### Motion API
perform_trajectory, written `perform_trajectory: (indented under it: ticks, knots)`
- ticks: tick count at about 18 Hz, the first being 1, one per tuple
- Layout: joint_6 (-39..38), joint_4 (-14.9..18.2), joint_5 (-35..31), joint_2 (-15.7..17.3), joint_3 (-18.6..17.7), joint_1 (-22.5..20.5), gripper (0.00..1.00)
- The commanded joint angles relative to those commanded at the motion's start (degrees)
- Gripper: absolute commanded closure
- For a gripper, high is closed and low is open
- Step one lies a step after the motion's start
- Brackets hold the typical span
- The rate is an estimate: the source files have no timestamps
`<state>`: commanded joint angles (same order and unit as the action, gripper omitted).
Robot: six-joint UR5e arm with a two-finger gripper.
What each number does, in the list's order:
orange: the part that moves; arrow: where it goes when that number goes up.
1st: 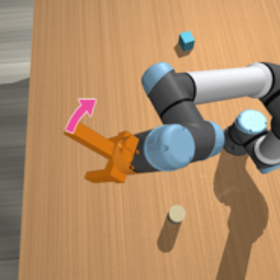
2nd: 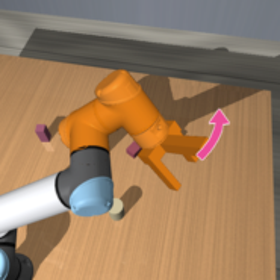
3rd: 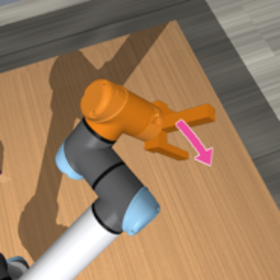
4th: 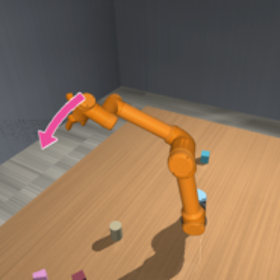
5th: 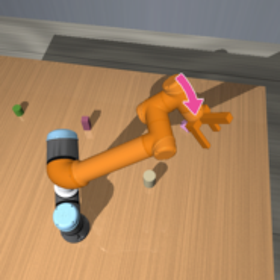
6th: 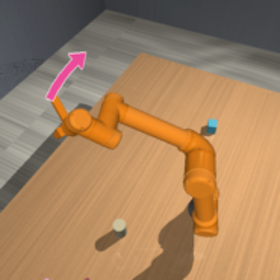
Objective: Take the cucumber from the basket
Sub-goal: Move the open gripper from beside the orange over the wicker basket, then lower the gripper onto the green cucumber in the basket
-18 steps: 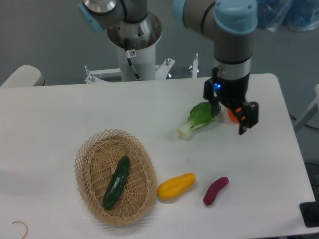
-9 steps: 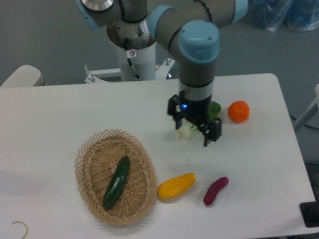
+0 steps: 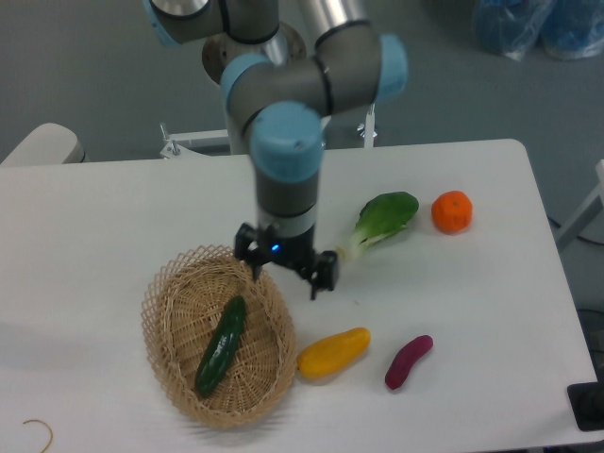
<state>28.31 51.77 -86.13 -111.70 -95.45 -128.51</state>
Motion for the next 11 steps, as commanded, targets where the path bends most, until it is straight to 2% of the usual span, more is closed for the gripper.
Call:
perform_trajectory:
  ticks: [3, 11]
  knots:
    - [0.3, -0.6, -0.2, -1.2, -2.3, 1.5, 0.00]
    - [0.2, -3.3, -0.3, -5.5, -2.5, 4.0, 0.00]
